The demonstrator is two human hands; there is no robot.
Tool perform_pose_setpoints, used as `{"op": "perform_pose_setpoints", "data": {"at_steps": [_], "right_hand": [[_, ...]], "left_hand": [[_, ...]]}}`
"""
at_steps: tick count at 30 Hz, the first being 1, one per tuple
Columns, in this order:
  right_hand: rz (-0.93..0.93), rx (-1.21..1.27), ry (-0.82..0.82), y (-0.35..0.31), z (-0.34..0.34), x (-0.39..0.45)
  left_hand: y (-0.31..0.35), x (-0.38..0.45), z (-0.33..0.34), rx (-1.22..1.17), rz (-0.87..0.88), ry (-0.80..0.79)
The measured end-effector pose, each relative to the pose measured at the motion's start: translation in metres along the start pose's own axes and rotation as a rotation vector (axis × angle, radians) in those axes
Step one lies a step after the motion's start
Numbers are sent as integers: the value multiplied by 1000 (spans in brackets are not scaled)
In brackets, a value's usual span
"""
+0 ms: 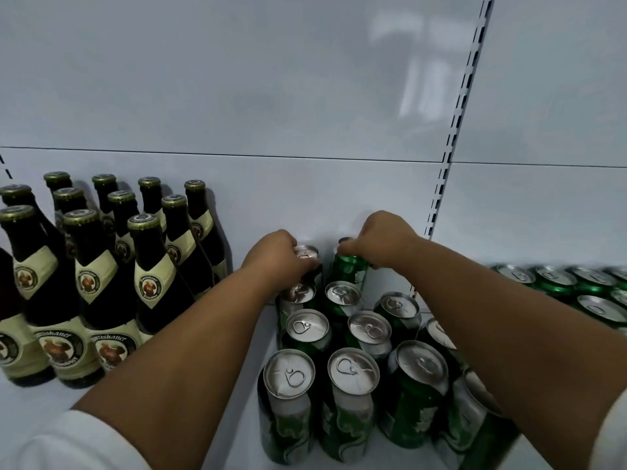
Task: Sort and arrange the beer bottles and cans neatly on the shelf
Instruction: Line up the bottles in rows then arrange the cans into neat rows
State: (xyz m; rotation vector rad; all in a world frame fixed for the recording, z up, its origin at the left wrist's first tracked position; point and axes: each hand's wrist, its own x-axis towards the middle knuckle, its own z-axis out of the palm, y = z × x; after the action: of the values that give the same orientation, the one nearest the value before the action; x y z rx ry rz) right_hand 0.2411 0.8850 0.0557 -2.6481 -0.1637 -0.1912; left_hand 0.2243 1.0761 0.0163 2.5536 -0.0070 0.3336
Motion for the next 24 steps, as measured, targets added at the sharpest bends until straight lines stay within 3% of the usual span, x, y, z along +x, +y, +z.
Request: {"op": "perform_pose_setpoints", "data": {"at_steps": [12, 17, 24], "right_hand": [[13, -85, -3, -7, 27, -3], [27, -118, -45, -8, 34, -4], [17, -145, -240, -17, 24, -1]], "left_hand": [[-9, 3, -2, 51, 103, -138], [-1, 12, -7, 177, 105, -285], [15, 15, -7, 316, 75, -282]]}}
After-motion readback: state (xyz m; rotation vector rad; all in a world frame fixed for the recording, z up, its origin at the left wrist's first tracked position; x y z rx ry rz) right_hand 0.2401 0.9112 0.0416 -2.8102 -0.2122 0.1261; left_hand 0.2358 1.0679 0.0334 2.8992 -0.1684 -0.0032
